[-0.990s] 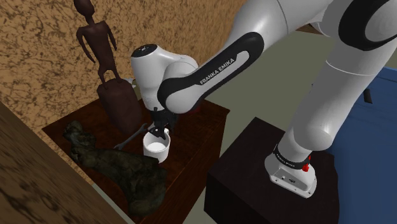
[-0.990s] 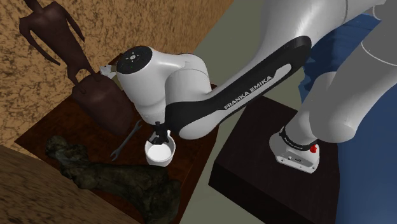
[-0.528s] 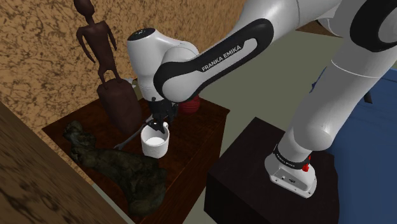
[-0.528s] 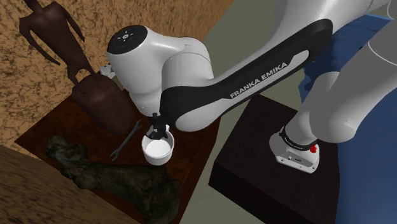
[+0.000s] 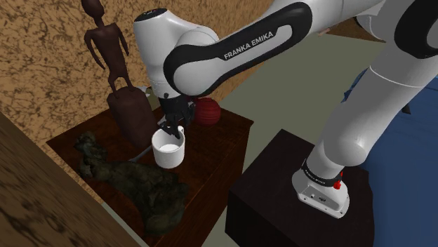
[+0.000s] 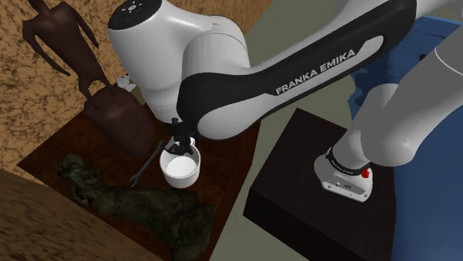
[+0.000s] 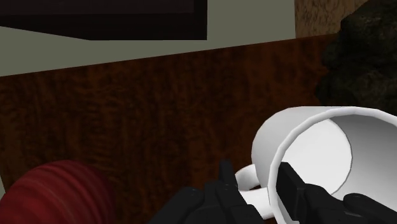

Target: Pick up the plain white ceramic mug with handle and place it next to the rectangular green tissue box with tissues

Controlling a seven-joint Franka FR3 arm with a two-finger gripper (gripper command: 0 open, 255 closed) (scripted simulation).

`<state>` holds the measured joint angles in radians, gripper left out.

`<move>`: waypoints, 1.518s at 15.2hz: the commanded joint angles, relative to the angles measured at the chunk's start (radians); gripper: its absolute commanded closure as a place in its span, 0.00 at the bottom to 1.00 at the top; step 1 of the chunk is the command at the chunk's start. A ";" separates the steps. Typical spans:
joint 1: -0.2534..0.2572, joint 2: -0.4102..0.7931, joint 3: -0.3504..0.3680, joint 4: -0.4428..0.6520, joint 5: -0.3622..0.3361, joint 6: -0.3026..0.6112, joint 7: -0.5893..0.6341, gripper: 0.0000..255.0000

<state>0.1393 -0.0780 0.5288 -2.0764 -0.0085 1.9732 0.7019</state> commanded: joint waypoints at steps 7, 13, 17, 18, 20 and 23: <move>-0.001 -0.025 -0.005 0.087 0.013 -0.108 -0.012 1.00; -0.002 -0.033 -0.008 0.160 0.016 -0.188 -0.018 1.00; -0.003 -0.034 -0.010 0.213 0.017 -0.242 -0.020 1.00; -0.004 -0.034 -0.010 0.226 0.016 -0.255 -0.020 1.00; -0.013 -0.020 -0.020 0.241 0.008 -0.258 -0.037 1.00; -0.041 0.028 -0.048 0.287 -0.018 -0.260 -0.087 1.00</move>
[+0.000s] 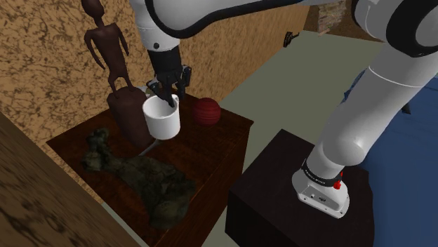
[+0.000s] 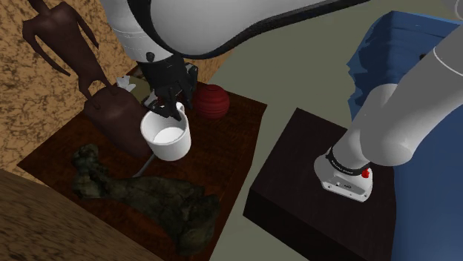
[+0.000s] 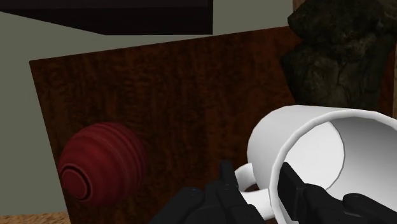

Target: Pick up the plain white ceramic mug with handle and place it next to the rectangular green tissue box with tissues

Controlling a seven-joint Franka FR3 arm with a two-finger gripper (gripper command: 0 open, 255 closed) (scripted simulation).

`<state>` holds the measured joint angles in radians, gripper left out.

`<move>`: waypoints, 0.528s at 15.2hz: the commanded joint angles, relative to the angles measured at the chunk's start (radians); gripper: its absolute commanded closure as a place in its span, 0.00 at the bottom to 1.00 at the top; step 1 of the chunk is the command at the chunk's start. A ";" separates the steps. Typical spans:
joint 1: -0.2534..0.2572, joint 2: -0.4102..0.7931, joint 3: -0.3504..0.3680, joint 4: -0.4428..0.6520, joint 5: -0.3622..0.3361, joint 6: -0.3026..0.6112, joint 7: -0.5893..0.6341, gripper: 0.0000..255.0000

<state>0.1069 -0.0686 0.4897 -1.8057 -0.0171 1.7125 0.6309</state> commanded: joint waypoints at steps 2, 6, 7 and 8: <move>-0.026 0.054 -0.026 0.054 -0.028 -0.003 -0.047 1.00; -0.057 0.136 -0.058 0.145 -0.064 -0.017 -0.107 1.00; -0.064 0.159 -0.065 0.171 -0.074 -0.022 -0.121 1.00; -0.071 0.182 -0.073 0.199 -0.083 -0.028 -0.135 1.00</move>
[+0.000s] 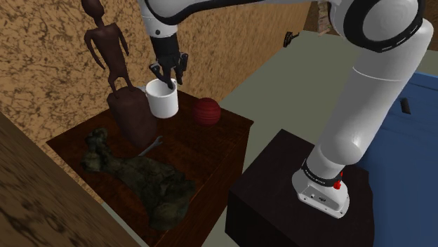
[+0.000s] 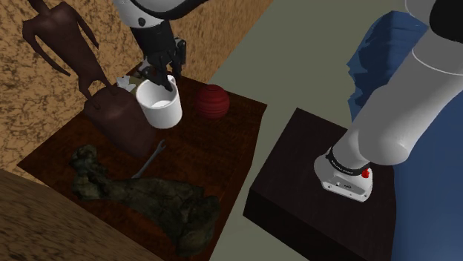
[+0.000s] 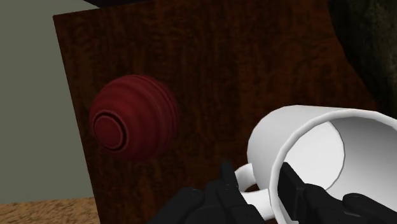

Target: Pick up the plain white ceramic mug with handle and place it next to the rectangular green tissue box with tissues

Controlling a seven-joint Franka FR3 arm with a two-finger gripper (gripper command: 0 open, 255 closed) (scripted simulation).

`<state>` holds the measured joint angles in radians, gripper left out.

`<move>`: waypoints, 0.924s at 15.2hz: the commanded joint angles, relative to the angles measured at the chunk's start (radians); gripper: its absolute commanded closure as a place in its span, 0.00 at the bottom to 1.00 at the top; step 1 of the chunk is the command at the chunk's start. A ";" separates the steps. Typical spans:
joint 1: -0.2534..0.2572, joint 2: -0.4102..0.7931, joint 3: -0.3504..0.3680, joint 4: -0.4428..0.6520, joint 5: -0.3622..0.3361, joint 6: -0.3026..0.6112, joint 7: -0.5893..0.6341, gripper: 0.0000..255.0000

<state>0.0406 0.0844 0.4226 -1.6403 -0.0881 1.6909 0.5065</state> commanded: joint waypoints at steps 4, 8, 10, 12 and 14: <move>-0.026 0.133 -0.033 0.165 -0.049 -0.037 -0.065 1.00; -0.039 0.255 -0.059 0.334 -0.087 -0.086 -0.119 1.00; -0.039 0.327 -0.072 0.440 -0.106 -0.120 -0.146 1.00; -0.041 0.363 -0.078 0.481 -0.115 -0.125 -0.160 1.00; -0.047 0.354 -0.078 0.440 -0.112 -0.093 -0.158 1.00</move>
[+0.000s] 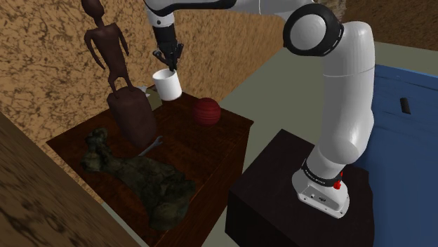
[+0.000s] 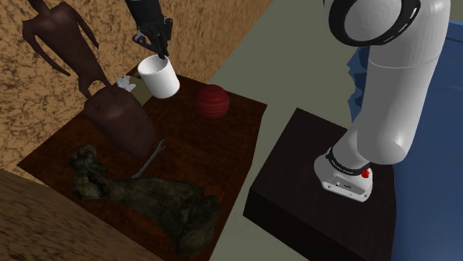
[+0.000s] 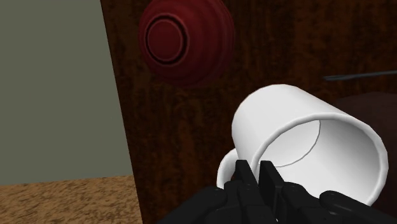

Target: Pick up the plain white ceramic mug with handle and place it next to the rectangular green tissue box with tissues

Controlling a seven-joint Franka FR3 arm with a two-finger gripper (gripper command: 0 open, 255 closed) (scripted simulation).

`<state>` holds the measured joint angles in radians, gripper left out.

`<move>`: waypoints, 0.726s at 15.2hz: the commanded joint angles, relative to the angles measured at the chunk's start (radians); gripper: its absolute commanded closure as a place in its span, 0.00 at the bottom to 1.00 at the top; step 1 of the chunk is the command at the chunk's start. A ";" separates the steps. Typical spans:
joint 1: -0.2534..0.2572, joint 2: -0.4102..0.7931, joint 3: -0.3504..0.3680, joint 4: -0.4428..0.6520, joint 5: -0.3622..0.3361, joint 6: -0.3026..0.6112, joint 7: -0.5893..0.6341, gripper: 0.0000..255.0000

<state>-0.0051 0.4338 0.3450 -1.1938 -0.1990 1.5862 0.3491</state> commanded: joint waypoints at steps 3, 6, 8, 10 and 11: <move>-0.008 -0.005 -0.001 -0.062 0.001 0.058 0.002 1.00; -0.014 -0.010 -0.001 -0.111 0.002 0.101 0.006 1.00; -0.017 -0.013 -0.002 -0.142 0.002 0.129 0.008 1.00; -0.019 -0.014 -0.002 -0.170 0.002 0.156 0.010 1.00; -0.021 -0.014 -0.003 -0.184 0.002 0.170 0.011 1.00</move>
<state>-0.0243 0.4185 0.3428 -1.3661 -0.1967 1.7424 0.3601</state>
